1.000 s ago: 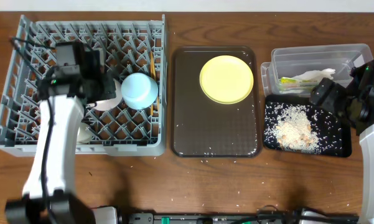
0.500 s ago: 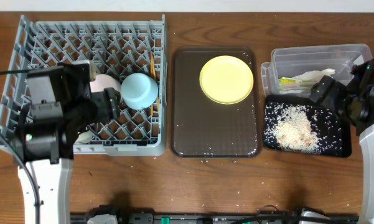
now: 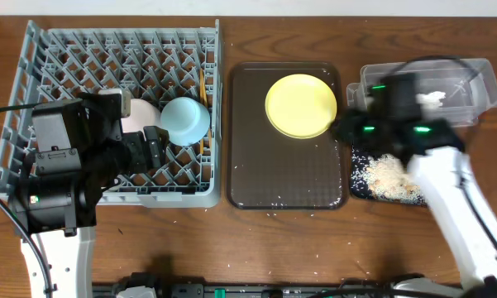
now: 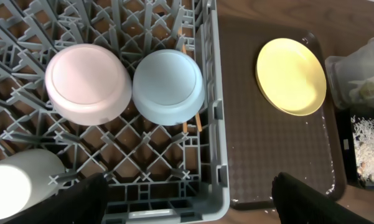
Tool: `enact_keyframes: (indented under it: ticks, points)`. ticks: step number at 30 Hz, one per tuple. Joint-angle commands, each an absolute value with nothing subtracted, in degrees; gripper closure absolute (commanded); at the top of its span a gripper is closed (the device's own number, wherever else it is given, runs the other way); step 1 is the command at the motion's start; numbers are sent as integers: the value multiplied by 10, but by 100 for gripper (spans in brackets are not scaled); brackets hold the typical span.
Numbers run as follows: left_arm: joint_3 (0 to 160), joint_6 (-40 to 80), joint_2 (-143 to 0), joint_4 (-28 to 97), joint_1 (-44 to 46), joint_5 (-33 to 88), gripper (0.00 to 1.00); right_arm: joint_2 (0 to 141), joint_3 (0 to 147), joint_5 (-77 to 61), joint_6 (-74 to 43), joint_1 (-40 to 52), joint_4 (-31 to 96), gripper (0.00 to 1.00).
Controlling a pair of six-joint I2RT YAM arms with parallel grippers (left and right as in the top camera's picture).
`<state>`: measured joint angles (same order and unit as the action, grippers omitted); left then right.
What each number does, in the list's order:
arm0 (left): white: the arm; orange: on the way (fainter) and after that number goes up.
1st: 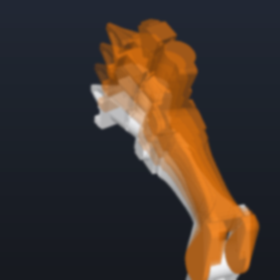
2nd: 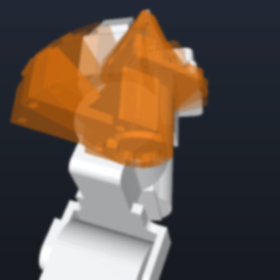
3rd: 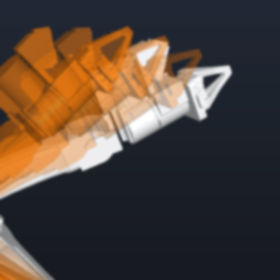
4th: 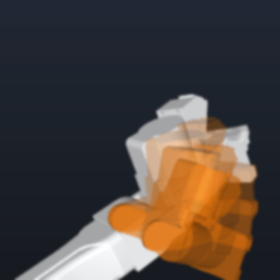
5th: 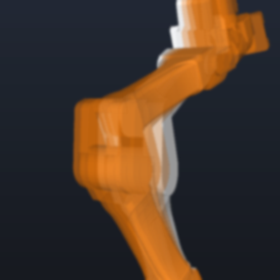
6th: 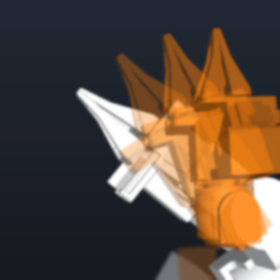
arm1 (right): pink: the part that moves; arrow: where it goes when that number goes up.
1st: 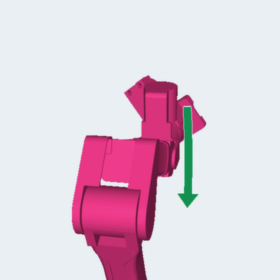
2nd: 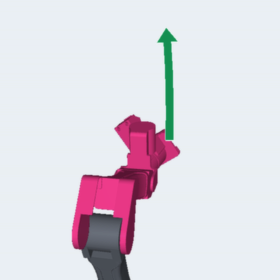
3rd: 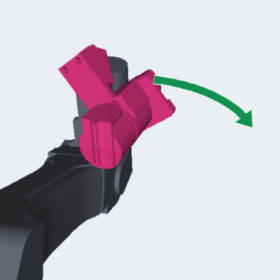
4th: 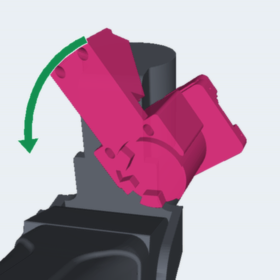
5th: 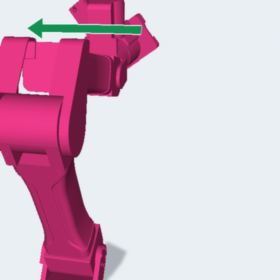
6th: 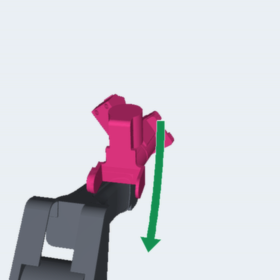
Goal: Sort waste into correct bins and load items into the dishwasher
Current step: 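Reach the right gripper to the yellow plate on the dark tray, then grasp the yellow plate rim with the right gripper and lift it, then grasp the yellow plate's left rim with the left gripper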
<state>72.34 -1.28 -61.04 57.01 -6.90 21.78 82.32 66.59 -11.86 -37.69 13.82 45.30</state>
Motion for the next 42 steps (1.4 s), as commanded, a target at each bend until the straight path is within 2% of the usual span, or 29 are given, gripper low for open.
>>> enact_keyframes:
  ticks: [1,3,4,8,13,14,16,17,25,29,33,42]
  points:
    - [722,-12,-614,572,-67,225,14,878,665,69,-530,216,422,45]
    - [722,-12,-614,572,-67,237,10,930,665,99,-548,251,374,43]
    - [722,-12,-614,572,-67,266,1,971,665,115,-549,266,338,43]
    - [722,-12,-614,572,-67,296,1,1054,665,119,-580,265,283,49]
    - [722,-12,-615,567,-67,296,1,1117,665,87,-604,249,274,57]
    - [722,-12,-615,565,-67,296,1,1125,665,79,-604,246,276,63]
    - [722,-12,-615,558,-67,296,1,1134,665,66,-602,241,283,90]
    - [722,-12,-616,553,-67,296,0,1134,665,63,-600,239,288,99]
    - [722,-12,-644,498,-51,358,1,1069,665,10,-432,215,327,99]
    - [722,-12,-684,477,-12,358,2,1000,665,-34,-301,188,330,99]
    - [722,-8,-753,450,47,372,6,908,665,-154,-148,144,330,99]
    - [722,23,-825,389,88,423,6,831,665,-319,-59,120,332,99]
